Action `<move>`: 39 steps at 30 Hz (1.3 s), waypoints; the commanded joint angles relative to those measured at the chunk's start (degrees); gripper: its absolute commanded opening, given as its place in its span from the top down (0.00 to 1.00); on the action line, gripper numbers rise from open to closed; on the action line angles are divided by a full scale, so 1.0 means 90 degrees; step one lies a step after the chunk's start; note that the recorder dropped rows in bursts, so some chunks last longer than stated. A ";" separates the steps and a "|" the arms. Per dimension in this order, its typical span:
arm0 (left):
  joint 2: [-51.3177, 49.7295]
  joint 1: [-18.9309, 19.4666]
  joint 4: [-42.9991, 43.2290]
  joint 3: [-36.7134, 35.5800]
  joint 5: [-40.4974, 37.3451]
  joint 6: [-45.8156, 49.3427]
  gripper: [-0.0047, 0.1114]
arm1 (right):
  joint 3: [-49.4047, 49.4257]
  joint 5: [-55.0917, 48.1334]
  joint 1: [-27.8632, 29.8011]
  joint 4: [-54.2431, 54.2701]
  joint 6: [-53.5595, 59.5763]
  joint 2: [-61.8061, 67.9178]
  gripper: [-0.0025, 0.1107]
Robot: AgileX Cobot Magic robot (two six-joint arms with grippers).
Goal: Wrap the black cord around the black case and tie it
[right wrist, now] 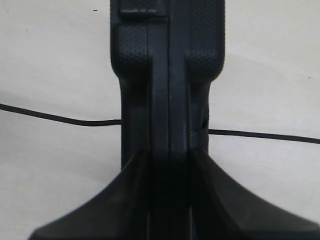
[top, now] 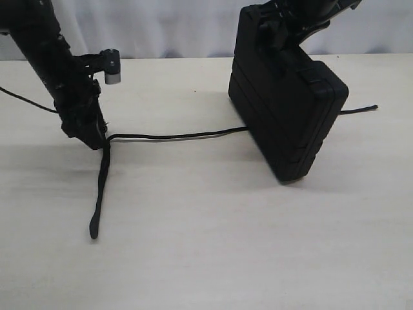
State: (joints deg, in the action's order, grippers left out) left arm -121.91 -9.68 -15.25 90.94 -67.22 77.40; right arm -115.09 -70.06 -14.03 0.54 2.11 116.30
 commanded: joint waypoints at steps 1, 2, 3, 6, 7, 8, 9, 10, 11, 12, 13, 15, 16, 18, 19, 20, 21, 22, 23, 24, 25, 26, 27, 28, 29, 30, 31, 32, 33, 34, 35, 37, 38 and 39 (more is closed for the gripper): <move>0.0023 -0.0414 0.0938 0.0052 0.0067 0.2319 0.56 | -0.0006 0.0010 -0.0006 0.0031 0.0063 -0.0011 0.94; 0.0007 -0.0512 0.1239 0.0052 0.0310 0.2381 0.57 | -0.0006 0.0010 -0.0006 0.0031 0.0063 -0.0011 0.94; -0.0027 -0.0587 0.1478 0.0052 0.0462 0.2381 0.56 | -0.0006 0.0010 -0.0006 0.0031 0.0063 -0.0011 0.94; -0.0131 -0.0838 0.2255 0.0052 0.0789 0.2396 0.56 | -0.0006 0.0010 -0.0006 0.0031 0.0063 -0.0011 0.94; -0.0179 -0.0929 0.2450 0.0052 0.0840 0.2396 0.56 | -0.0006 0.0010 -0.0006 0.0031 0.0063 -0.0011 0.94; -0.0224 -0.0977 0.2607 0.0052 0.0869 0.2411 0.56 | -0.0006 0.0010 -0.0006 0.0031 0.0063 -0.0011 0.94; -0.0254 -0.1028 0.2705 0.0052 0.0879 0.2411 0.56 | -0.0006 0.0010 -0.0006 0.0031 0.0063 -0.0011 0.94; -0.0310 -0.1071 0.2796 0.0052 0.0894 0.2411 0.56 | -0.0006 0.0010 -0.0006 0.0063 0.0066 -0.0011 0.94; -0.0356 -0.1123 0.2827 0.0052 0.0894 0.2411 0.56 | -0.0006 0.0010 -0.0006 0.0063 0.0066 -0.0011 0.94; -0.0397 -0.1153 0.2879 0.0052 0.0894 0.2411 0.56 | -0.0006 0.0010 -0.0006 0.0063 0.0066 -0.0011 0.94; -0.0432 -0.1198 0.2908 0.0052 0.0894 0.2411 0.57 | -0.0006 0.0010 -0.0006 0.0063 0.0066 -0.0011 0.94; -0.0491 -0.1227 0.2908 0.0052 0.0894 0.2411 0.57 | -0.0006 0.0010 -0.0006 0.0063 0.0066 -0.0011 0.94; -0.0504 -0.1242 0.2908 0.0052 0.0868 0.2411 0.57 | -0.0006 0.0010 -0.0006 0.0063 0.0066 -0.0011 0.94; -0.0504 -0.1242 0.2908 0.0052 0.0869 0.2491 0.57 | -0.0006 0.0010 -0.0006 0.0063 0.0066 -0.0011 0.94; -0.0504 -0.1242 0.2908 0.0052 0.0869 0.2522 0.57 | -0.0006 0.0010 -0.0006 0.0063 0.0066 -0.0011 0.94; -0.0504 -0.1242 0.2938 0.0052 0.0851 0.2534 0.57 | -0.0006 0.0010 -0.0006 0.0063 0.0066 -0.0011 0.94; -0.0504 -0.1242 0.2951 0.0052 0.0825 0.2534 0.57 | -0.0006 0.0010 -0.0006 0.0063 0.0066 -0.0011 0.94; -0.0504 -0.1242 0.2916 0.0033 0.0827 0.2534 0.57 | -0.0006 0.0010 -0.0006 0.0063 0.0066 -0.0011 0.94; -0.0504 -0.1242 0.2895 -0.0024 0.0879 0.2534 0.57 | -0.0006 0.0010 -0.0006 0.0063 0.0066 -0.0011 0.94; -0.0504 -0.1242 0.2907 -0.0099 0.0879 0.2579 0.57 | -0.0006 0.0010 -0.0006 0.0063 0.0066 -0.0011 0.94; -0.0504 -0.1242 0.2968 -0.0193 0.1010 0.2629 0.57 | -0.0006 0.0010 -0.0006 0.0063 0.0066 -0.0011 0.94; -0.0504 -0.1242 0.3039 -0.0324 0.1183 0.2655 0.57 | -0.0006 0.0010 -0.0006 0.0063 0.0066 -0.0011 0.94; -0.0504 -0.1242 0.3146 -0.0448 0.1363 0.2655 0.57 | -0.0006 0.0010 -0.0006 0.0063 0.0066 -0.0011 0.94; -0.0504 -0.1242 0.3244 -0.0567 0.1519 0.2655 0.57 | -0.0006 0.0010 -0.0006 0.0063 0.0066 -0.0011 0.94; -0.0504 -0.1242 0.3357 -0.0690 0.1714 0.2655 0.57 | -0.0006 0.0010 -0.0006 0.0063 0.0066 -0.0011 0.94; -0.0504 -0.1242 0.3461 -0.0786 0.1883 0.2694 0.57 | -0.0006 0.0010 -0.0006 0.0063 0.0066 -0.0011 0.94; -0.0504 -0.1242 0.3521 -0.0897 0.2118 0.2729 0.57 | -0.0006 0.0010 -0.0006 0.0063 0.0066 -0.0011 0.94; -0.0504 -0.1242 0.3583 -0.0990 0.2383 0.2729 0.57 | -0.0006 0.0010 -0.0006 0.0063 0.0066 -0.0011 0.94; -0.0504 -0.1242 0.3597 -0.1063 0.2622 0.2729 0.57 | -0.0006 0.0010 -0.0006 0.0063 0.0066 -0.0011 0.94; -0.0504 -0.1242 0.3603 -0.1145 0.2806 0.2729 0.57 | -0.0006 0.0010 -0.0006 0.0063 0.0066 -0.0011 0.94; -0.0504 -0.1242 0.3603 -0.1212 0.2885 0.2729 0.57 | -0.0006 0.0010 -0.0006 0.0063 0.0066 -0.0011 0.94; -0.0504 -0.1242 0.3619 -0.1292 0.2917 0.2729 0.62 | -0.0006 0.0010 -0.0006 0.0063 0.0066 -0.0011 0.94; -0.0504 -0.1242 0.3602 -0.1292 0.2863 0.2716 0.67 | -0.0006 0.0010 -0.0006 0.0063 0.0066 -0.0011 0.94; -0.0504 -0.1242 0.3601 -0.1292 0.2794 0.2626 0.73 | -0.0006 0.0010 -0.0006 0.0063 0.0066 -0.0011 0.94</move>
State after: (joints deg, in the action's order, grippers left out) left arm -125.24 -20.66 18.62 80.61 -43.04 101.99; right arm -115.09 -70.06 -14.03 0.77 2.11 116.30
